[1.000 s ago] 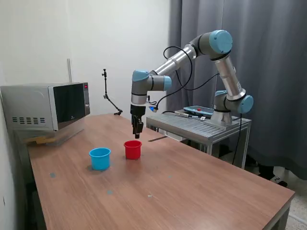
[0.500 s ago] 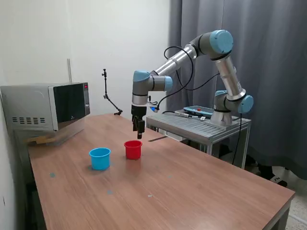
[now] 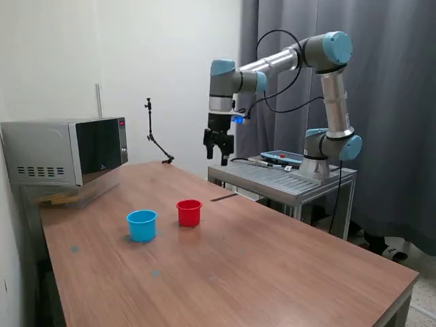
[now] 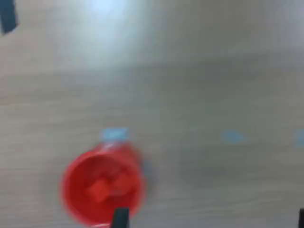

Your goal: Place red objects in the red bin, and blue objects in the blue bin.

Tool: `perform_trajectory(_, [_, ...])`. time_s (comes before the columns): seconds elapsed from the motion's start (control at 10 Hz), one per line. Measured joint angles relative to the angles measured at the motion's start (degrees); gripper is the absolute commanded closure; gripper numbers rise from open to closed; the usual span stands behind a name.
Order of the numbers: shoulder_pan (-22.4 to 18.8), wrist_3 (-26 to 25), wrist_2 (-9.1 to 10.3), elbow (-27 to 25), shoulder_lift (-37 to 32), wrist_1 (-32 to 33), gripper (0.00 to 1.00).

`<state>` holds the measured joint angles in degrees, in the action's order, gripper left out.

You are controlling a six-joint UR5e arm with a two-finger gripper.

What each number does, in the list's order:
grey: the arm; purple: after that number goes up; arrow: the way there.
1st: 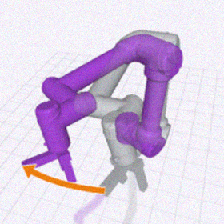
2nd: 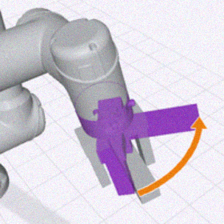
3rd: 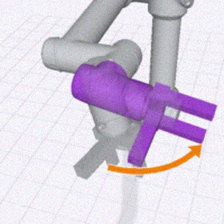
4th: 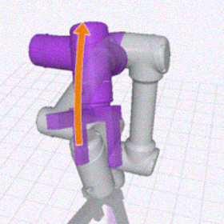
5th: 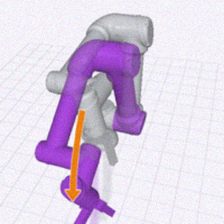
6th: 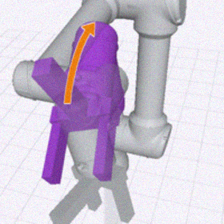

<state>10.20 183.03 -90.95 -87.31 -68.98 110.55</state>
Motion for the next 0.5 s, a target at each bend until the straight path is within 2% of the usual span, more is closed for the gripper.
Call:
perform_trajectory(0.1, [-0.90,2.58,3.09,-0.22,-3.85,-4.67,0.00])
perform_trajectory(0.2, [-1.70,4.20,5.04,-0.41,-7.43,-8.07,0.00])
perform_trajectory(0.3, [-2.22,5.07,6.07,-0.54,-10.90,-10.90,0.00])
perform_trajectory(0.5, [-2.63,5.77,6.86,-0.95,-16.91,-17.03,0.00])
